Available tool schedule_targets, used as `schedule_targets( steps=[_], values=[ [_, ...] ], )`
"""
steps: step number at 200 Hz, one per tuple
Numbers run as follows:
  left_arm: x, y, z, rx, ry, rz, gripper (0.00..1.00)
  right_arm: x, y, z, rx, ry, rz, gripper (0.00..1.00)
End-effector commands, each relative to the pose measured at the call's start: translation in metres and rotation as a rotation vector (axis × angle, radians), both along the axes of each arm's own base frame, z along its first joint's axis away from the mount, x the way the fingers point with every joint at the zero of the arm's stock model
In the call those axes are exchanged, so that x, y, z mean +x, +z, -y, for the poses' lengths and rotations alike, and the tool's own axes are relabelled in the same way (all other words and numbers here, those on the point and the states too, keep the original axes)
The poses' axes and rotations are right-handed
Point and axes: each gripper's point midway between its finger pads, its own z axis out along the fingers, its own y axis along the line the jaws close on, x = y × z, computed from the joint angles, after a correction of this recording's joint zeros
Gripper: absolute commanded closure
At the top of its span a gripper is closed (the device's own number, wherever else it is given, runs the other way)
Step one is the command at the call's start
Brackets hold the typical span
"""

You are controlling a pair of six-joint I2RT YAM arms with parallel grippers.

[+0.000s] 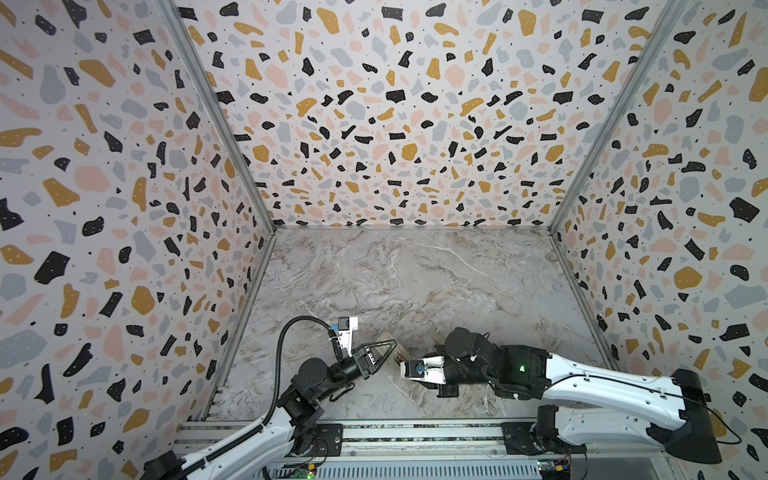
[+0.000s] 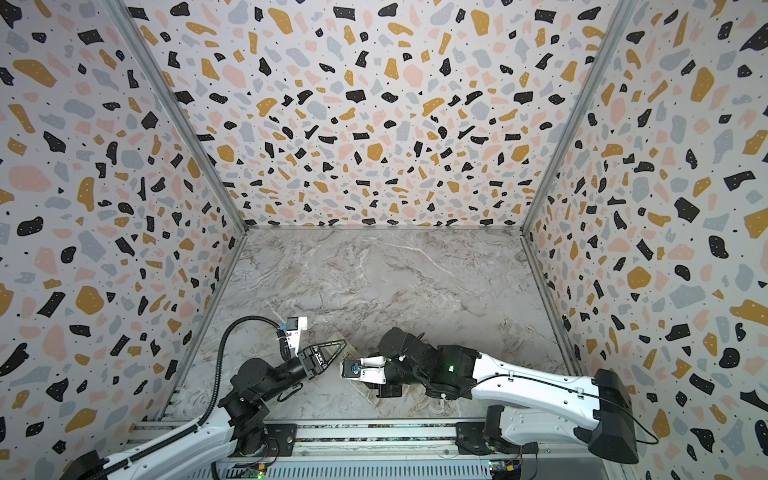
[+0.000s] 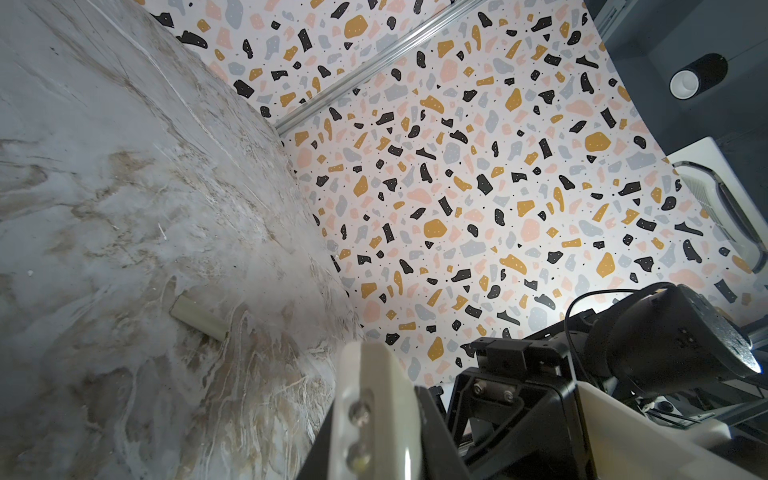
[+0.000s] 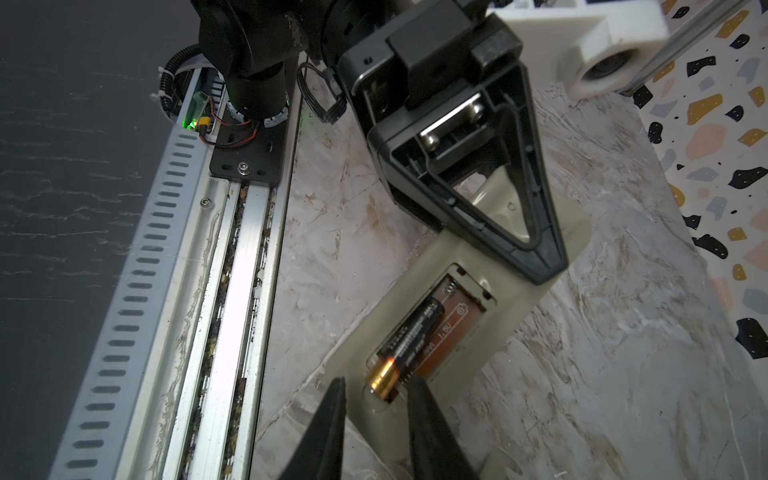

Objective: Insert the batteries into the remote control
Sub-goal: 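Press the battery down into the slot with the right gripper fingertips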

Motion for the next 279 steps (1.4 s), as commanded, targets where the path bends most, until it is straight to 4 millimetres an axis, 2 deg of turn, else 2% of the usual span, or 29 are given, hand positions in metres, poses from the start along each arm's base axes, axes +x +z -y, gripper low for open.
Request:
schedule_targets(
  steps=[1, 88, 279],
  values=[
    [-0.005, 0.010, -0.001, -0.032, -0.016, 0.057, 1.00, -0.001, 0.003, -0.001, 0.004, 0.007, 0.009, 0.72],
    [-0.005, 0.010, 0.000, -0.027, -0.018, 0.057, 1.00, 0.001, -0.002, -0.002, -0.010, 0.001, 0.017, 0.84],
    [-0.006, 0.008, 0.001, -0.023, -0.027, 0.059, 1.00, 0.006, -0.018, -0.011, -0.047, 0.004, 0.019, 0.89]
  ],
)
